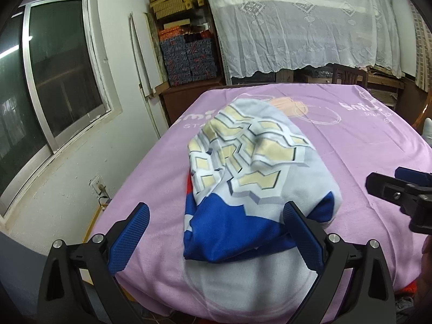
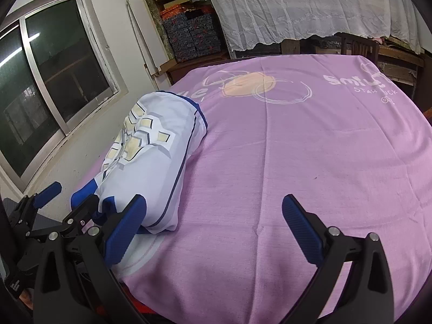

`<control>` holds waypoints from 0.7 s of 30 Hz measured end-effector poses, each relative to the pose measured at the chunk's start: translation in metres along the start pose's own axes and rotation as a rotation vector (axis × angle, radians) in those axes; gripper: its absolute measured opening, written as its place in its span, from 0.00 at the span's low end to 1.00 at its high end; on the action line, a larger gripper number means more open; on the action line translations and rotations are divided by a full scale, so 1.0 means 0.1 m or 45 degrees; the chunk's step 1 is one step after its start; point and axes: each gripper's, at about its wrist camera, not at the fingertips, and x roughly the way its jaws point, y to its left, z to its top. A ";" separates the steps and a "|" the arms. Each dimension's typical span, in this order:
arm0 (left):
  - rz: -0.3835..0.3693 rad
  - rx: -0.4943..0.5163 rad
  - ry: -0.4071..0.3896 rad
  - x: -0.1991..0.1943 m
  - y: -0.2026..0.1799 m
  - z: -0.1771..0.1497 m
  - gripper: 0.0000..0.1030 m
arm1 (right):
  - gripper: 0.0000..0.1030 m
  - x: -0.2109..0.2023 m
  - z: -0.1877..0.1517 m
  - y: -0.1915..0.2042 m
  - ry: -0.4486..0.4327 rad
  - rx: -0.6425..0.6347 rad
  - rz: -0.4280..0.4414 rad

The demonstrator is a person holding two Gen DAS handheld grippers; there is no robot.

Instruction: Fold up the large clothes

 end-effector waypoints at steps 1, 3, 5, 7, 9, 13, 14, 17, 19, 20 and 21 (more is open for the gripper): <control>-0.008 -0.005 0.002 0.00 0.00 0.01 0.97 | 0.95 0.00 0.00 0.01 -0.002 -0.003 0.000; -0.016 -0.032 0.027 0.02 0.03 0.03 0.97 | 0.95 -0.02 0.00 0.03 -0.009 -0.012 0.004; -0.022 -0.060 0.049 0.04 0.07 0.03 0.97 | 0.95 -0.04 -0.01 0.05 -0.018 -0.026 0.003; -0.022 -0.085 0.066 0.05 0.12 0.04 0.97 | 0.95 -0.05 -0.01 0.08 -0.025 -0.037 -0.001; -0.015 -0.099 0.069 0.05 0.14 0.04 0.97 | 0.95 -0.06 -0.01 0.10 -0.029 -0.044 -0.001; -0.011 -0.096 0.063 0.03 0.15 0.04 0.97 | 0.95 -0.07 -0.01 0.11 -0.033 -0.051 -0.001; -0.010 -0.093 0.062 0.02 0.15 0.04 0.97 | 0.95 -0.08 -0.01 0.12 -0.035 -0.054 -0.002; -0.009 -0.093 0.062 0.02 0.16 0.06 0.97 | 0.95 -0.09 -0.01 0.14 -0.038 -0.064 -0.003; -0.009 -0.094 0.060 0.02 0.16 0.06 0.97 | 0.95 -0.09 -0.02 0.16 -0.040 -0.071 -0.003; -0.008 -0.097 0.059 0.02 0.16 0.06 0.97 | 0.95 -0.10 -0.02 0.17 -0.042 -0.076 -0.003; -0.007 -0.100 0.058 0.02 0.17 0.06 0.97 | 0.95 -0.10 -0.03 0.18 -0.043 -0.082 -0.004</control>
